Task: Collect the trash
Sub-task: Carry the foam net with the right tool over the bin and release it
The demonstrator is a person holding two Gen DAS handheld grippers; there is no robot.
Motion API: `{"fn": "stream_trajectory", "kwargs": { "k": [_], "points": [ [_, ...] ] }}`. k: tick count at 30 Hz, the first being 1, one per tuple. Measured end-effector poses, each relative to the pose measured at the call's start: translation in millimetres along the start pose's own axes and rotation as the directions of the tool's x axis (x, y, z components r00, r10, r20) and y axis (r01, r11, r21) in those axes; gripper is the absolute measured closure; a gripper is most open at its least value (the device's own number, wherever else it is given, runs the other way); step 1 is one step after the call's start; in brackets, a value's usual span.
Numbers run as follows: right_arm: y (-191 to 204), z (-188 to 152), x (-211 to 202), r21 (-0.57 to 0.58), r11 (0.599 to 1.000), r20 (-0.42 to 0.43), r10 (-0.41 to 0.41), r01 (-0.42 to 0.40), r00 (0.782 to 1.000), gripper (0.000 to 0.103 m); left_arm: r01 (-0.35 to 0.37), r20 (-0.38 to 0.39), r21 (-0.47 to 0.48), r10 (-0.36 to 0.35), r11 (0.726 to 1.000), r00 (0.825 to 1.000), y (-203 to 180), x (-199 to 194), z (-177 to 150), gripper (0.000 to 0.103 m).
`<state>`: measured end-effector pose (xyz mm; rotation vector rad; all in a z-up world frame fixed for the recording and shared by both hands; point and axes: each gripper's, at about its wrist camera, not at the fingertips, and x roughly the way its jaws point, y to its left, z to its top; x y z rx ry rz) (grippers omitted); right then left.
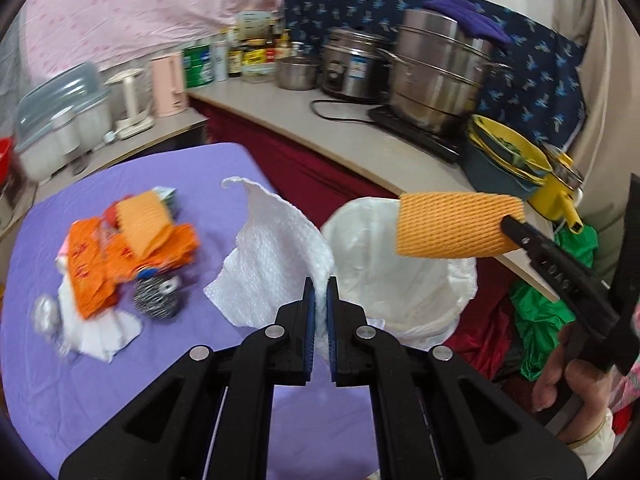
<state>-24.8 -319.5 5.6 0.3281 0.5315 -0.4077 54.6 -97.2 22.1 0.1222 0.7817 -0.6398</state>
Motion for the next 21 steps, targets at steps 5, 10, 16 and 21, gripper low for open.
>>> {"fn": "stream_trajectory", "kwargs": {
  "k": [5, 10, 16, 21],
  "points": [
    [-27.0, -8.8, 14.8, 0.034, 0.999, -0.018, -0.039, 0.040, 0.999, 0.085, 0.075, -0.019, 0.082, -0.073, 0.994, 0.997, -44.3, 28.6, 11.4, 0.098],
    [-43.1, -13.8, 30.4, 0.067, 0.996, -0.045, -0.057, 0.060, 0.997, 0.085, 0.117, -0.068, 0.133, -0.109, 0.984, 0.992, -77.3, 62.7, 13.5, 0.098],
    [-50.0, -17.8, 48.4, 0.078, 0.994, -0.075, -0.069, 0.075, 0.995, 0.085, 0.119, -0.113, 0.173, -0.100, 0.978, 0.989, -98.7, 96.6, 9.0, 0.098],
    [-50.2, -22.7, 59.4, 0.083, 0.993, -0.096, -0.070, 0.078, 0.993, 0.085, 0.103, -0.147, 0.197, -0.075, 0.975, 0.986, -102.6, 117.5, 1.3, 0.097]
  ]
}}
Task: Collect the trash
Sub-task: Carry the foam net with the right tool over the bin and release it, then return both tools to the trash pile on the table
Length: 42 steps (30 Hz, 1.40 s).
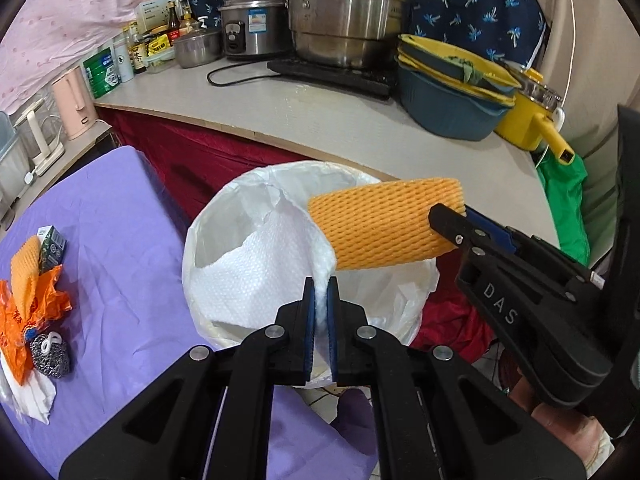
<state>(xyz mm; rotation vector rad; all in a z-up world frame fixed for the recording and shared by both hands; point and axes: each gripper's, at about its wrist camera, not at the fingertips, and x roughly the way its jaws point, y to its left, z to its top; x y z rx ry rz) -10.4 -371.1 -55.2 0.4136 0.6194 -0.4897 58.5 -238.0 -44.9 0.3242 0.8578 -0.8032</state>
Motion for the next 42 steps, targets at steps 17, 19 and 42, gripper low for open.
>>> {"fn": "stream_trajectory", "kwargs": {
  "k": [17, 19, 42],
  "points": [
    [11.6, 5.3, -2.1, -0.016, 1.000, 0.027, -0.006, 0.007, 1.000, 0.051, -0.095, -0.015, -0.037, 0.095, 0.995, 0.995, 18.3, 15.7, -5.8, 0.047],
    [14.1, 6.9, -5.6, -0.022, 1.000, 0.036, -0.008, 0.009, 0.999, 0.045, -0.107, -0.006, -0.039, 0.107, 0.993, 0.994, 20.1, 11.9, -5.3, 0.042],
    [68.5, 10.0, -41.0, -0.103, 0.993, 0.087, 0.064, -0.055, 0.994, 0.032, -0.216, 0.039, -0.205, 0.229, 0.955, 0.973, 80.6, -41.9, -22.8, 0.029]
  ]
}}
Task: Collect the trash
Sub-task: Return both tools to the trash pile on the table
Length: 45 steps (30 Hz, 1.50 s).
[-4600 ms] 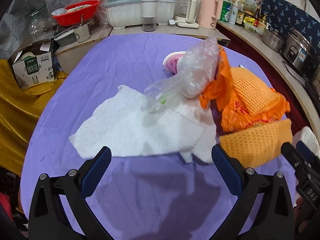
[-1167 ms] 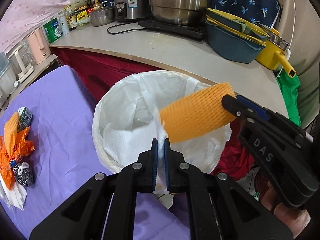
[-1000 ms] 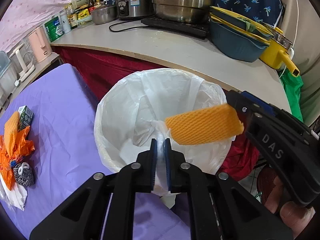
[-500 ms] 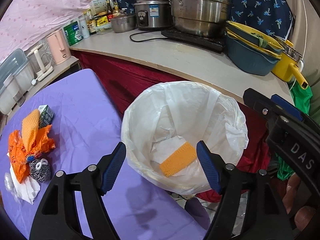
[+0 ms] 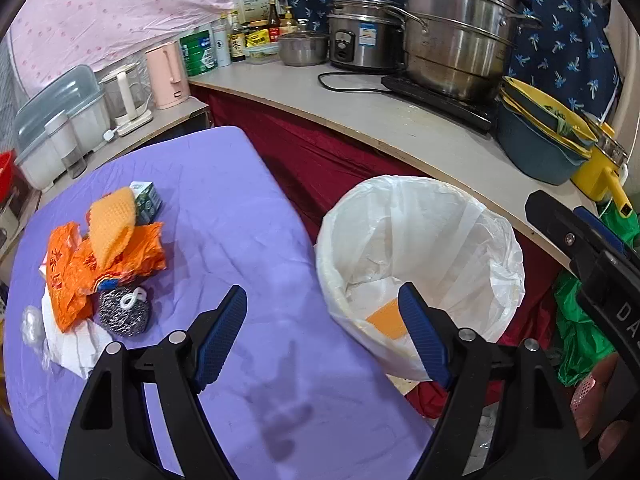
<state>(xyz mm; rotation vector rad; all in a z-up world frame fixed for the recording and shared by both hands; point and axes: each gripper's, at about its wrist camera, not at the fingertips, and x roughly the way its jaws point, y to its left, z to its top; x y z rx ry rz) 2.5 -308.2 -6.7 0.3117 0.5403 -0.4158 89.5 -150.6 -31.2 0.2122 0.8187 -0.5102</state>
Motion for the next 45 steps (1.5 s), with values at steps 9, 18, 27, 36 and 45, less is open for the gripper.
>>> {"fn": "stream_trajectory", "kwargs": {
  "k": [9, 18, 27, 36, 45],
  "points": [
    [36.7, -6.0, -3.9, -0.051, 0.998, -0.013, 0.048, -0.048, 0.999, 0.032, -0.065, 0.030, -0.073, 0.067, 0.995, 0.997, 46.4, -22.9, -11.1, 0.029],
    [79.5, -17.8, 0.5, -0.109, 0.987, -0.055, 0.114, -0.119, 0.992, 0.032, -0.168, 0.012, -0.183, 0.173, 0.968, 0.985, 108.5, -34.9, -30.1, 0.028],
    [127.2, -35.0, 7.6, -0.163, 0.966, -0.112, 0.185, -0.202, 0.976, 0.032, -0.265, -0.044, -0.304, 0.265, 0.915, 0.963, 177.9, -44.6, -58.7, 0.028],
    [171.9, -54.5, 16.7, -0.213, 0.939, -0.174, 0.237, -0.272, 0.956, 0.032, -0.328, -0.088, -0.376, 0.319, 0.867, 0.944, 239.4, -55.1, -86.3, 0.020],
    [206.1, -64.2, 27.8, -0.245, 0.917, -0.221, 0.263, -0.315, 0.939, 0.032, -0.342, -0.127, -0.415, 0.319, 0.843, 0.939, 277.8, -51.6, -99.0, 0.013]
  ]
}}
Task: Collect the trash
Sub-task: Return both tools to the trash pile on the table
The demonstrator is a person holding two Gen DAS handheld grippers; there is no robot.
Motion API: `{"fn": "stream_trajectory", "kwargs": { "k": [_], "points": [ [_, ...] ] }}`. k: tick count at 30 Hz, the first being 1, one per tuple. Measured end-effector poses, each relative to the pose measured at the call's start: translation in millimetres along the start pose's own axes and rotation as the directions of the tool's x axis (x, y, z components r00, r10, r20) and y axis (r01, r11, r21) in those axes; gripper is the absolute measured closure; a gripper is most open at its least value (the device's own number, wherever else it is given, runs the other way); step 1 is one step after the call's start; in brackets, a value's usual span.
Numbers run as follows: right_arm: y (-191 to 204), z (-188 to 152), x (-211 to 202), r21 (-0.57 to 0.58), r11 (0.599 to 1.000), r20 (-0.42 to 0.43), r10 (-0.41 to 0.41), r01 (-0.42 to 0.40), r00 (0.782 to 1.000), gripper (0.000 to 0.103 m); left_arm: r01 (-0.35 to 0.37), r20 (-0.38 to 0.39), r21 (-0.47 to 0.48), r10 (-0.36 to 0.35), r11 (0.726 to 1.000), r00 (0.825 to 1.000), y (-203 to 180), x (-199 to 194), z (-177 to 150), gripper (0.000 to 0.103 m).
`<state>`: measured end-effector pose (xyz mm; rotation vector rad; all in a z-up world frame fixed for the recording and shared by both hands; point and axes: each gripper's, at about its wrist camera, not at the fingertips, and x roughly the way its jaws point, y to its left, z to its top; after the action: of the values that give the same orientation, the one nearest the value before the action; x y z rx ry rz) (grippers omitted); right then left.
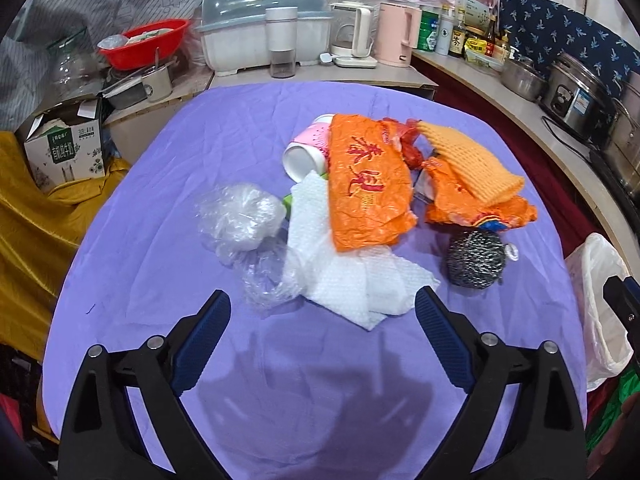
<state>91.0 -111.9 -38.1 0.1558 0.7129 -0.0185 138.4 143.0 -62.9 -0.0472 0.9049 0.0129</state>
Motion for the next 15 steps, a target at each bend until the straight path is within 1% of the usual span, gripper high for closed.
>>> {"fn": "stream_trajectory", "kwargs": {
  "k": [10, 15],
  "points": [
    [31.2, -0.8, 30.4, -0.035, 0.999, -0.051, 0.031, -0.032, 0.998, 0.032, -0.018, -0.039, -0.047, 0.016, 0.999, 0.999, 30.8, 24.3, 9.2, 0.012],
    [44.6, -1.1, 52.5, -0.046, 0.997, -0.086, 0.050, -0.054, 0.995, 0.032, -0.021, -0.066, -0.064, 0.017, 0.998, 0.998, 42.7, 36.6, 9.0, 0.011]
  ]
}}
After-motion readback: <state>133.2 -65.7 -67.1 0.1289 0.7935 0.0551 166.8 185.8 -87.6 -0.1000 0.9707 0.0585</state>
